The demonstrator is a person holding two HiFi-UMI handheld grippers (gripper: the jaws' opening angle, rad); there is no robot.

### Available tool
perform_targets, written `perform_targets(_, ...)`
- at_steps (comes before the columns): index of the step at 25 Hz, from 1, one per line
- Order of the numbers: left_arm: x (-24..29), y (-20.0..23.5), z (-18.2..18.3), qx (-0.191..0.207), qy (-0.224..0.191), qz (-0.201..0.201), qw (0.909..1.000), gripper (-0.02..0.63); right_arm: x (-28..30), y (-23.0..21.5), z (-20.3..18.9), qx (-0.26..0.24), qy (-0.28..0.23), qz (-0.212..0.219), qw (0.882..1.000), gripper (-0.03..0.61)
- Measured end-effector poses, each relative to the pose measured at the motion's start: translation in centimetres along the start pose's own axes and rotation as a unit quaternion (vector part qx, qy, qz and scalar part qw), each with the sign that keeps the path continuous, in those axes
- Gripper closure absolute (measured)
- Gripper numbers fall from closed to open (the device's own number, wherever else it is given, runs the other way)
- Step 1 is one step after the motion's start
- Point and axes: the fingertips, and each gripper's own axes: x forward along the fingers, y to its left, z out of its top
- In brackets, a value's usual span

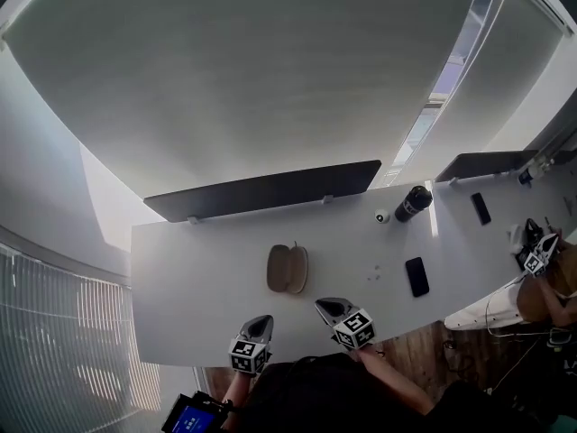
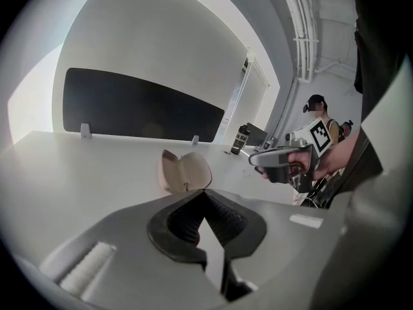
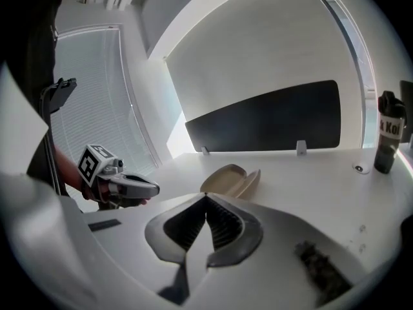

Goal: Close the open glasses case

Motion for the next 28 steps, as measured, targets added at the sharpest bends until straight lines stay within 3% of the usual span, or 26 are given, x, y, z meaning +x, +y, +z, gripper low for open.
perform_targets(4,1.3,0.6,0.8,0.006,0.005,0.007,0.9999,0.607,1.3,-3.6,0.2,-0.011,0.019,0.003,1.000,0.572)
perform_targets(8,1.9,3.0,0.9,0.002,0.012,0.011,0.9999,0.607,2.5,-4.8,0.5,0.016,0.027,-0.007,0.999,0.571)
perform_targets(13,4.3,4.1,1.2,0.018,0.025,-0.015,0.9994,0.607,4.1,-5.6,0.0,0.025,0.054,-0.014,0.998,0.572)
perform_targets(21,8.0,5.7,2.3,0.007,0.032,-0.040,0.9986,0.607,4.5,-7.0,-1.6,0.043,0.084,-0.050,0.994,0.572)
perform_targets(28,9.5,7.0,0.9,0.007,0.057,-0.058,0.9966,0.607,6.6,-9.8,-2.3,0.069,0.101,-0.068,0.990,0.571)
